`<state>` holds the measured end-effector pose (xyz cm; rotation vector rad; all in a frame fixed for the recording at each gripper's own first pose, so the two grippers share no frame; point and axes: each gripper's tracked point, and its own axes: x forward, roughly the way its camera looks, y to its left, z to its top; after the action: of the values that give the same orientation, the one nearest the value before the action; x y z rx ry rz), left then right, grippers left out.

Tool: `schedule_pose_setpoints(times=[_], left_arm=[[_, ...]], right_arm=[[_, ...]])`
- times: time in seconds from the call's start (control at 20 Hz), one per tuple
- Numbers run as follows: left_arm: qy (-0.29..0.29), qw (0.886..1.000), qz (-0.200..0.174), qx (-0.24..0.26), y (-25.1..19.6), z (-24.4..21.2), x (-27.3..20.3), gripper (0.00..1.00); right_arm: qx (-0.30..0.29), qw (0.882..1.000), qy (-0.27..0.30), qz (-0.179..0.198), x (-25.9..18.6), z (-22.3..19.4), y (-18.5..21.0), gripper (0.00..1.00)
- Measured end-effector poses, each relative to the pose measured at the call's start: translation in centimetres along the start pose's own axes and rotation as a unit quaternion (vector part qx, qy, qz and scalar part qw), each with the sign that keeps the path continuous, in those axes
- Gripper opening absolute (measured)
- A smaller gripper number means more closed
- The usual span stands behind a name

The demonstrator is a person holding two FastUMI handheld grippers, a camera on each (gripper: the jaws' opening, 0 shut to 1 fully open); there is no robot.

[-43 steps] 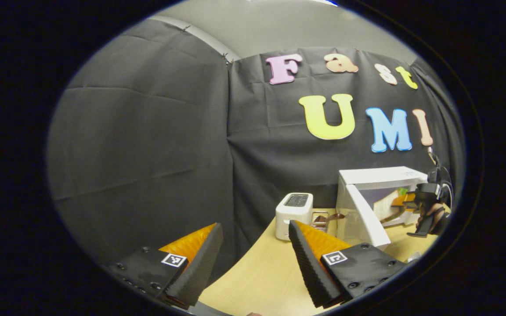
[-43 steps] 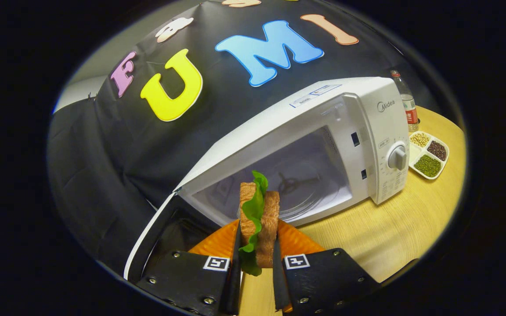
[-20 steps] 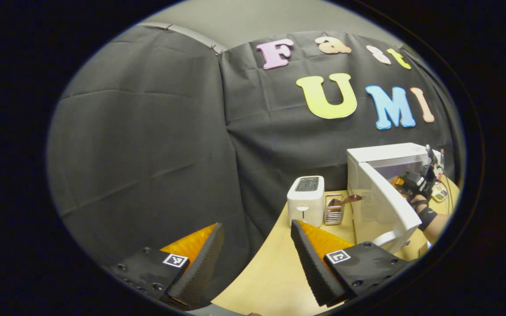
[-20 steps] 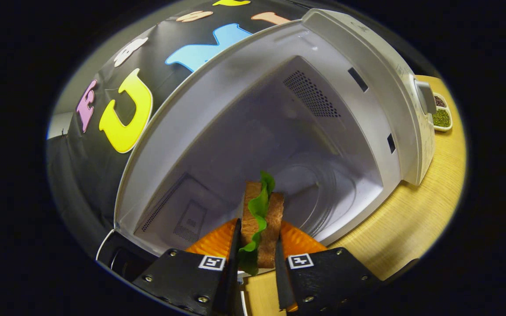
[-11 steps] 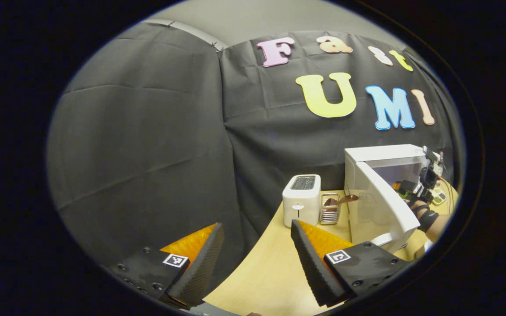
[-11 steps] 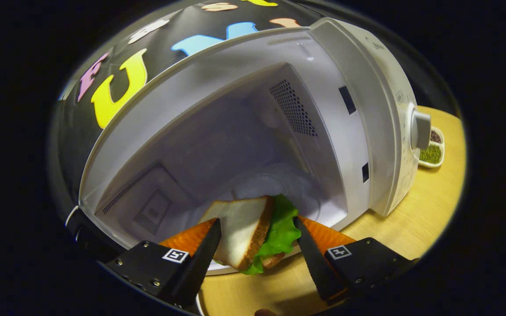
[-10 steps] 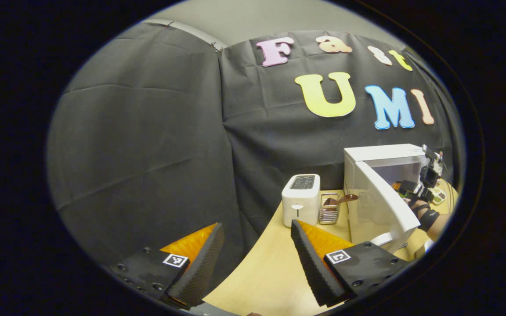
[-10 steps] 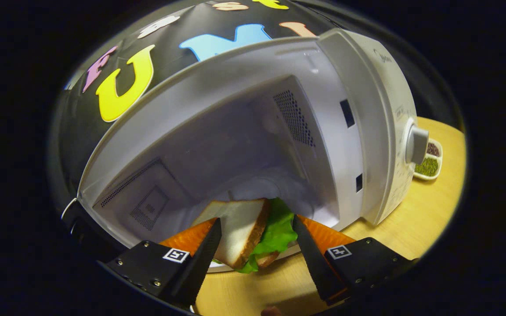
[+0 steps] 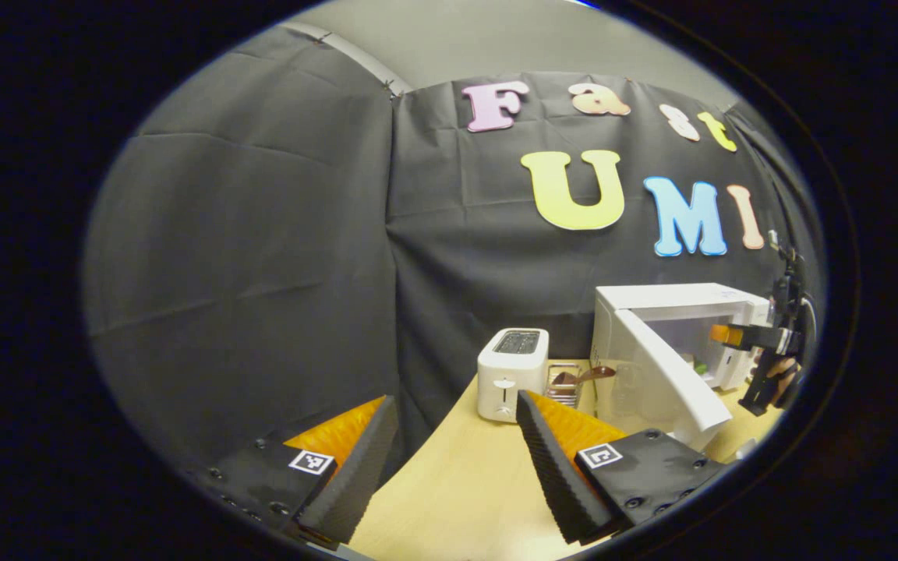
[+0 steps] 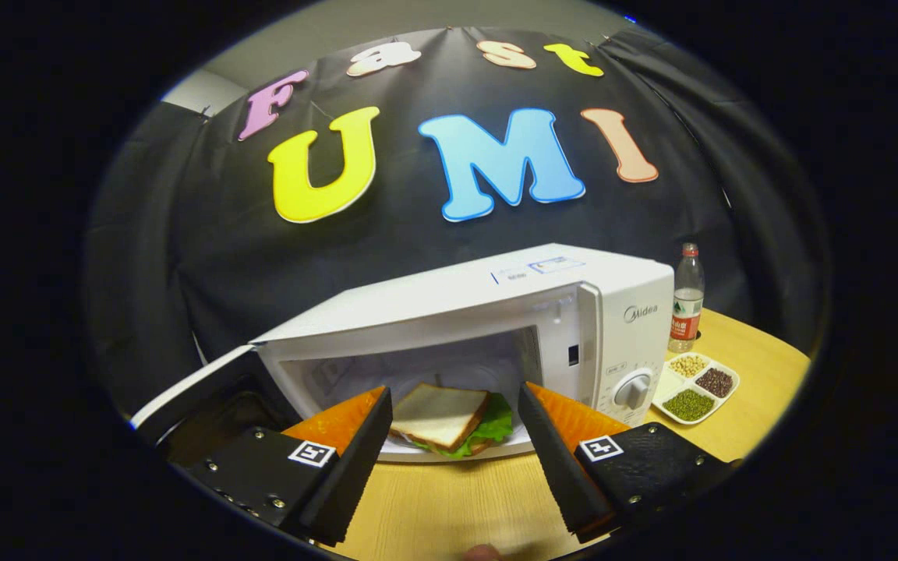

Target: Open the microwave oven with the left hand, put the food in, and close the microwave oven.

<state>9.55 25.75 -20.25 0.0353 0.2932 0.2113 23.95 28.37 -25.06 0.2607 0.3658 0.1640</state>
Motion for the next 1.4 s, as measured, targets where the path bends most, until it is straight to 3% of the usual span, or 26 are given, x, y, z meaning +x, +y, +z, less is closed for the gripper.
schedule_pose_setpoints(times=[0.5, 0.75, 1.05, 1.1, 1.2, 1.3, 1.4], left_arm=[[-0.002, 1.000, -0.030, -0.005, -4.6, -2.5, 0.4, 0.99], [0.018, 0.999, -0.027, -0.015, -6.7, -5.0, 0.7, 0.85], [0.045, 0.998, -0.035, -0.021, -9.5, -6.5, 0.8, 0.23], [0.045, 0.999, -0.022, -0.019, -9.6, -6.9, 0.7, 0.29], [0.046, 0.998, -0.027, -0.027, -10.6, -6.5, 0.7, 0.13], [0.048, 0.998, -0.025, -0.023, -11.7, -6.6, 0.3, 0.03], [0.051, 0.998, -0.033, -0.029, -13.0, -6.6, -0.1, 0.07]], right_arm=[[-0.021, 0.996, -0.079, 0.033, -14.5, 10.3, -2.2, 0.98], [-0.044, 0.994, -0.097, 0.020, -19.8, 12.1, -5.4, 0.98], [-0.052, 0.994, -0.099, 0.003, -23.4, 12.6, -9.2, 0.98], [-0.062, 0.993, -0.098, -0.003, -23.8, 12.5, -10.1, 0.98], [-0.075, 0.992, -0.097, -0.007, -24.9, 12.7, -11.2, 0.98], [-0.079, 0.992, -0.097, -0.007, -25.7, 12.9, -12.3, 0.98], [-0.082, 0.992, -0.097, -0.006, -26.5, 13.1, -13.4, 0.98]])
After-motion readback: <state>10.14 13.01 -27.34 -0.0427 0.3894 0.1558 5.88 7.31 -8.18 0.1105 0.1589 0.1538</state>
